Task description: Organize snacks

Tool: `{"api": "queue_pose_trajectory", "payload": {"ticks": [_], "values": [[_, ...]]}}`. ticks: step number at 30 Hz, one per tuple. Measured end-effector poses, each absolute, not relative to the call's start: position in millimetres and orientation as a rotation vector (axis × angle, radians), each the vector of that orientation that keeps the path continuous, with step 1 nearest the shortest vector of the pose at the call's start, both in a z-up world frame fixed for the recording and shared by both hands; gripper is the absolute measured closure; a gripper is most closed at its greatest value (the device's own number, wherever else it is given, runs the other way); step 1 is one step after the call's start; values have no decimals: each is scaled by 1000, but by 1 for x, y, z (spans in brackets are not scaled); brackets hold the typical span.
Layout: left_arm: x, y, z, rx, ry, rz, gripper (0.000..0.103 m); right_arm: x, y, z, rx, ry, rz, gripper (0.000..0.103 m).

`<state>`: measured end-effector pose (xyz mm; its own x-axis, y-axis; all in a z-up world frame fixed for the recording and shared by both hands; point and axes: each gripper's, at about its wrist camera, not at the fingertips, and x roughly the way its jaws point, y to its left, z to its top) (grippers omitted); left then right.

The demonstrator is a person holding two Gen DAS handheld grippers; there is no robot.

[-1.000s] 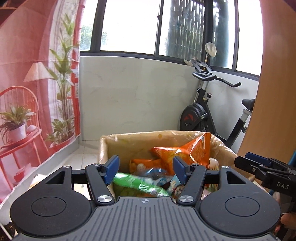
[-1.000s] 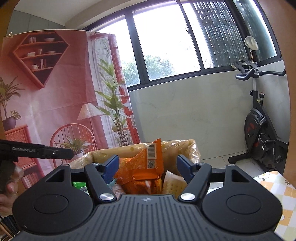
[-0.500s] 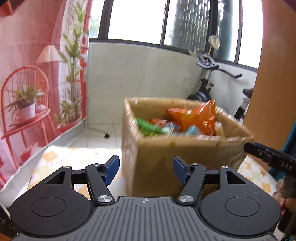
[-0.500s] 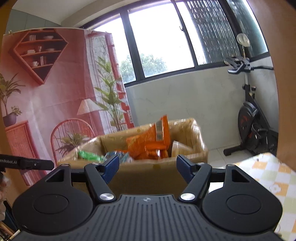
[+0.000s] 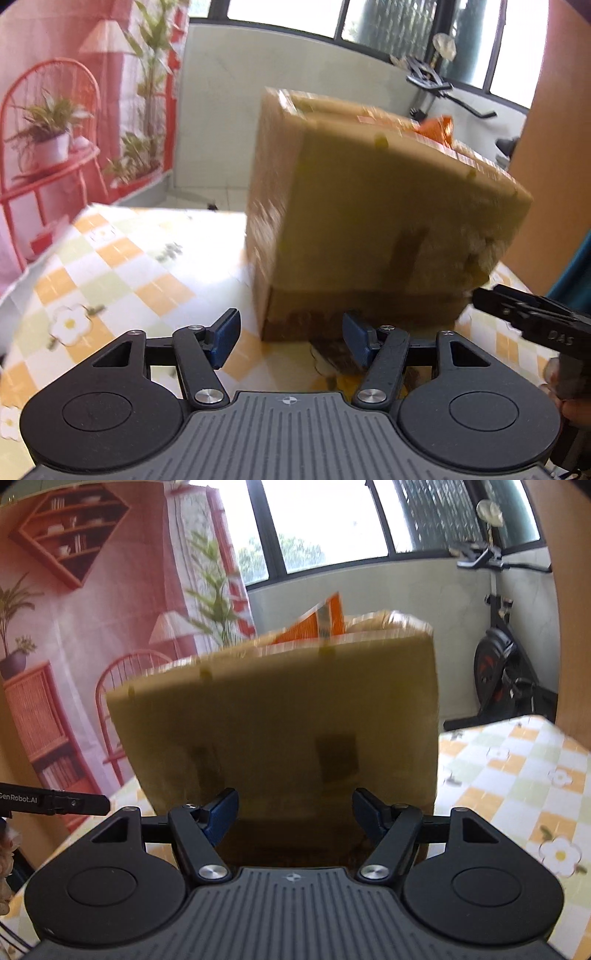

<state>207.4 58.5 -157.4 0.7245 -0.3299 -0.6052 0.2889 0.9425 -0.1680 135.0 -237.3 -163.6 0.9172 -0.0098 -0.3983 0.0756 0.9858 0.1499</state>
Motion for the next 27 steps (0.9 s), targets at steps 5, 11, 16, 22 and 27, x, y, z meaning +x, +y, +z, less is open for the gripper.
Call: {"api": "queue_pose_trajectory", "payload": {"ticks": [5, 11, 16, 22, 27], "values": [[216, 46, -181, -71, 736, -372, 43, 140, -235, -189, 146, 490, -35, 34], [223, 29, -204, -82, 796, -393, 47, 146, -237, -221, 159, 581, -35, 39], [231, 20, -217, -95, 834, -408, 51, 150, -236, -238, 158, 615, -22, 39], [238, 14, -226, -120, 865, -403, 55, 152, -238, -248, 163, 633, -16, 41], [243, 12, -233, -134, 885, -406, 63, 154, -237, -249, 165, 638, -13, 41]]}}
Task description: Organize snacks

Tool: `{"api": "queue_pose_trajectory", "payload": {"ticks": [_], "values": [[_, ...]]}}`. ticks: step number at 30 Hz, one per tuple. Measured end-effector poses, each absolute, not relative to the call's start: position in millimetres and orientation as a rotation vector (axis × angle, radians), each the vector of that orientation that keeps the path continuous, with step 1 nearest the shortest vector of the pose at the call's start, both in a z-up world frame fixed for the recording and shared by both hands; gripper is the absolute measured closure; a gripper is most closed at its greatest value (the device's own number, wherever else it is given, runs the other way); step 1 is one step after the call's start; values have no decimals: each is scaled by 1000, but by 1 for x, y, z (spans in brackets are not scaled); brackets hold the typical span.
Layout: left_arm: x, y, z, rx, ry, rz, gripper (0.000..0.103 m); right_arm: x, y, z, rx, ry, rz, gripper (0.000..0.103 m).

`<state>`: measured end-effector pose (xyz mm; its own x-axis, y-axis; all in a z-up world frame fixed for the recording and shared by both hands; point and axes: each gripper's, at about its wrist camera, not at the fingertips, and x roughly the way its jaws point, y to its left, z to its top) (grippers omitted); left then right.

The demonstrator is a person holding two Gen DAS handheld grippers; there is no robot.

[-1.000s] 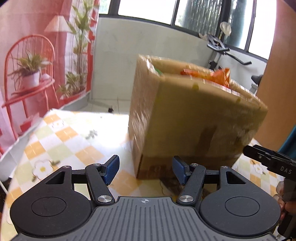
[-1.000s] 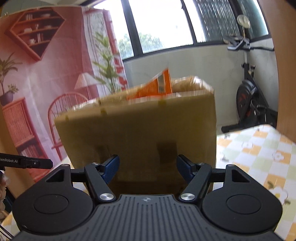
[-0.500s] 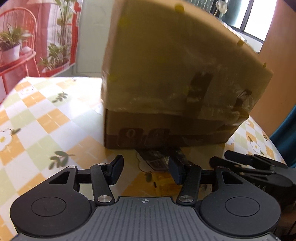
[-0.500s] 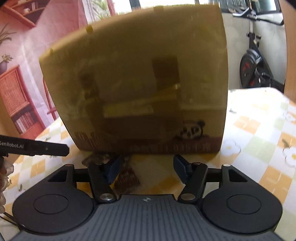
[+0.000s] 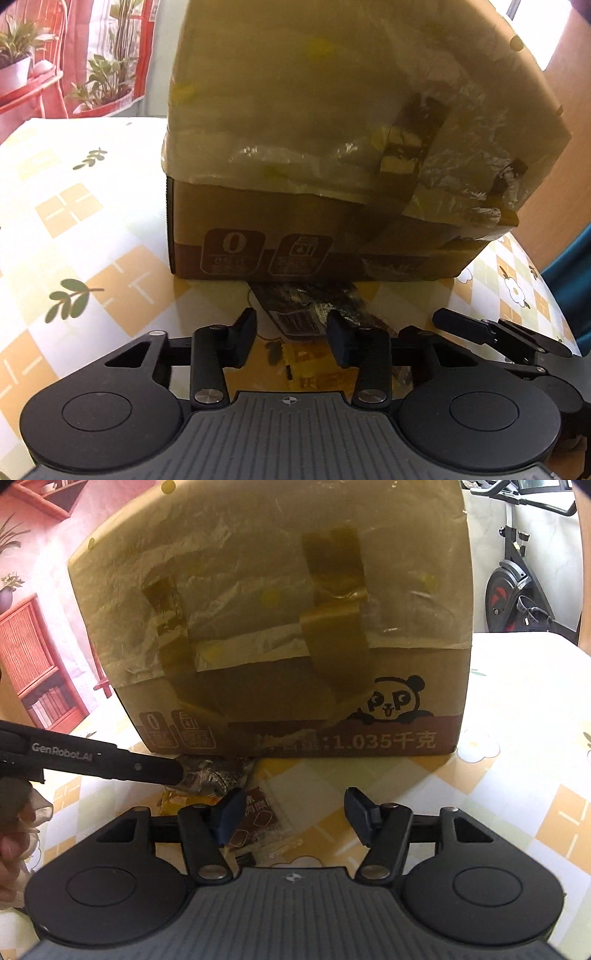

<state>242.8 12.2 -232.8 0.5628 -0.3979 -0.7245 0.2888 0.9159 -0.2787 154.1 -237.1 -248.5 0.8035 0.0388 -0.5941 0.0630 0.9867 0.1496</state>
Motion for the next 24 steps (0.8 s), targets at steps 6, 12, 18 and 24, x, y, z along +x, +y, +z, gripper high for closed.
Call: {"api": "queue_pose_trajectory", "payload": {"ticks": [6, 12, 18, 24], "values": [[241, 12, -235, -143, 878, -393, 92, 155, -240, -250, 188, 638, -6, 41], [229, 9, -229, -69, 853, -378, 100, 154, -241, -250, 194, 636, -5, 41], [216, 23, -226, -62, 842, -361, 100, 153, -241, -250, 201, 636, -4, 41], [206, 36, -229, -58, 869, -332, 100, 153, -241, -250, 203, 636, -4, 41]]}}
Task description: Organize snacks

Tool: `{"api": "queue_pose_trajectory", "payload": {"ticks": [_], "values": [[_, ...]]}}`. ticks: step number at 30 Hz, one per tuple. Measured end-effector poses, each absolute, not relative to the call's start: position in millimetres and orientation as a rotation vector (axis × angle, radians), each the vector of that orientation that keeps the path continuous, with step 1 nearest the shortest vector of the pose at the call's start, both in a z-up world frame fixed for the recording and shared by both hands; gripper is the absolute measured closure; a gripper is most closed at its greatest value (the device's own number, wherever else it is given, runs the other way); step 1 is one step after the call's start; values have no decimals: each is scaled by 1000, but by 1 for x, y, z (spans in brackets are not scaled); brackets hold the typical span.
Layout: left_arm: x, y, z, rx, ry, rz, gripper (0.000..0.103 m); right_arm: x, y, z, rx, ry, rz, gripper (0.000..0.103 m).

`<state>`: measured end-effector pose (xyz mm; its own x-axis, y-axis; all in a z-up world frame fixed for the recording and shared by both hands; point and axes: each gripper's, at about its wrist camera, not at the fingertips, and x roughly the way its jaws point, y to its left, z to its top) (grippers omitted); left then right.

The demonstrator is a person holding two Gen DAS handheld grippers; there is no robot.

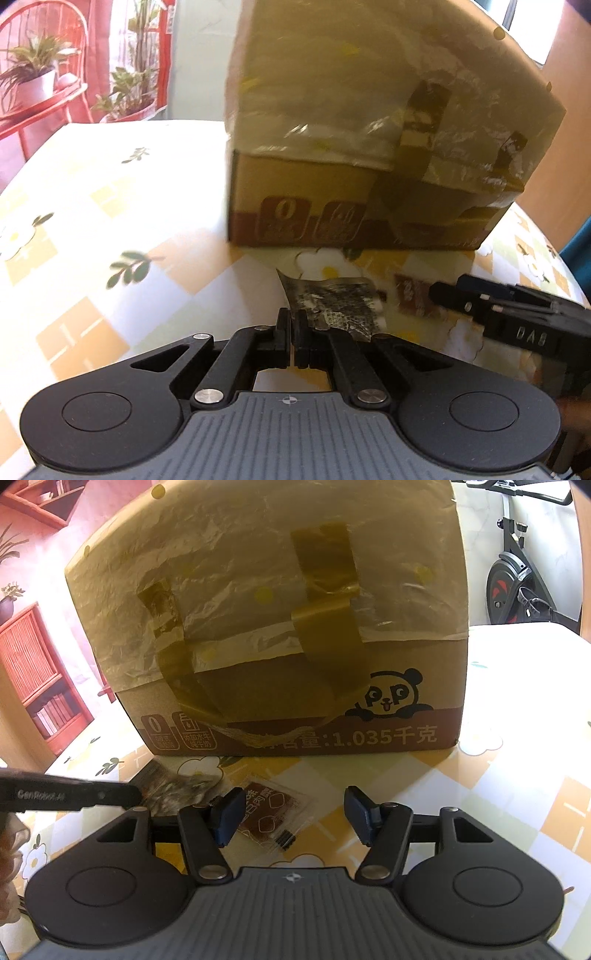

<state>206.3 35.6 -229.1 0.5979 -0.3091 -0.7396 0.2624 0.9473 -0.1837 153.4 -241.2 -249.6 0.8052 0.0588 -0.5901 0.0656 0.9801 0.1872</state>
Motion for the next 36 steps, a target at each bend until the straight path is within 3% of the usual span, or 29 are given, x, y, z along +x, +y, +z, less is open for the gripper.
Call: {"api": "queue_pose_trajectory", "payload": {"ticks": [15, 36], "values": [[188, 50, -212, -124, 796, -292, 100, 151, -243, -248, 210, 636, 1, 41], [173, 70, -209, -213, 786, -259, 101, 144, -171, -241, -10, 716, 234, 41]]}}
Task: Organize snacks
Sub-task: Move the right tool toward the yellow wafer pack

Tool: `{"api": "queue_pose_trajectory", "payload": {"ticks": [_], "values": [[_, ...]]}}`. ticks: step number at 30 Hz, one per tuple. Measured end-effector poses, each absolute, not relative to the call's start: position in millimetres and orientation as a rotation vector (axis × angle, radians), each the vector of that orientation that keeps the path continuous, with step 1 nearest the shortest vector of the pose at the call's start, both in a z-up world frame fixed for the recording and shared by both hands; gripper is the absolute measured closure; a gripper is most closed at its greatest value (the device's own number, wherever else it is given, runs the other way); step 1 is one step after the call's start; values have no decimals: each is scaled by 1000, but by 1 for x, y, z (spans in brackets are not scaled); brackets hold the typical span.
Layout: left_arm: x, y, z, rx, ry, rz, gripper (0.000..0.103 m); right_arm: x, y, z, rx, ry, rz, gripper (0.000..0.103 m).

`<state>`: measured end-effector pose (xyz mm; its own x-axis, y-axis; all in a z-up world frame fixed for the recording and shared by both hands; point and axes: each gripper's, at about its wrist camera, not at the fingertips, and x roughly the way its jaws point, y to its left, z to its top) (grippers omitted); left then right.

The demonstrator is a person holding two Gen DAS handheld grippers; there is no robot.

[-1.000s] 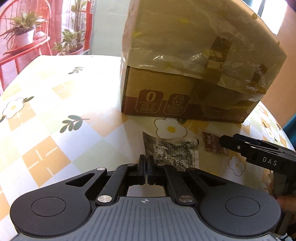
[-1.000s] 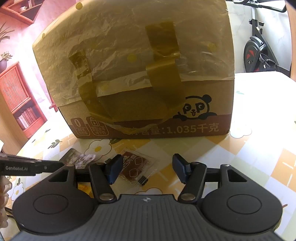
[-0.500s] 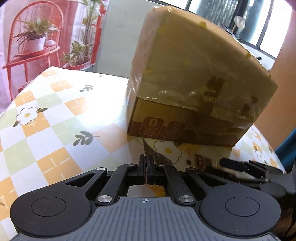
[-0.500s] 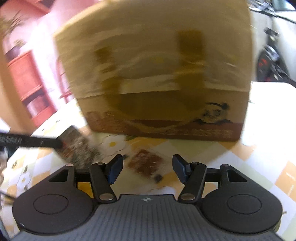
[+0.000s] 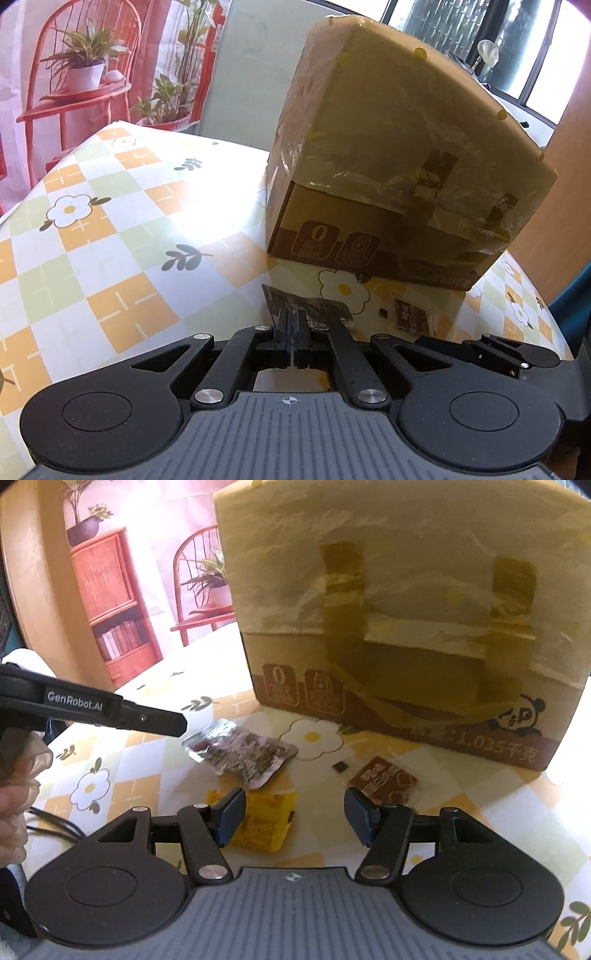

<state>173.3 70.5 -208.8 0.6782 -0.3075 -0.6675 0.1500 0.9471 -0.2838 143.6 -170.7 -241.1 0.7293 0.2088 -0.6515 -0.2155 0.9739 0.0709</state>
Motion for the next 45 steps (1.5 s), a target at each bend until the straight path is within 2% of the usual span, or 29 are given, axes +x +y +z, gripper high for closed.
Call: {"api": "queue_pose_trajectory", "payload": {"ticks": [24, 27, 35, 45], "values": [[168, 73, -220, -228, 834, -267, 100, 131, -177, -236, -50, 768, 172, 42], [166, 73, -221, -230, 834, -268, 100, 129, -168, -235, -80, 762, 209, 41], [163, 75, -221, -236, 832, -275, 100, 139, -142, -245, -240, 780, 267, 32], [162, 75, -223, -235, 838, -271, 100, 161, -136, -248, -267, 776, 358, 34]]}}
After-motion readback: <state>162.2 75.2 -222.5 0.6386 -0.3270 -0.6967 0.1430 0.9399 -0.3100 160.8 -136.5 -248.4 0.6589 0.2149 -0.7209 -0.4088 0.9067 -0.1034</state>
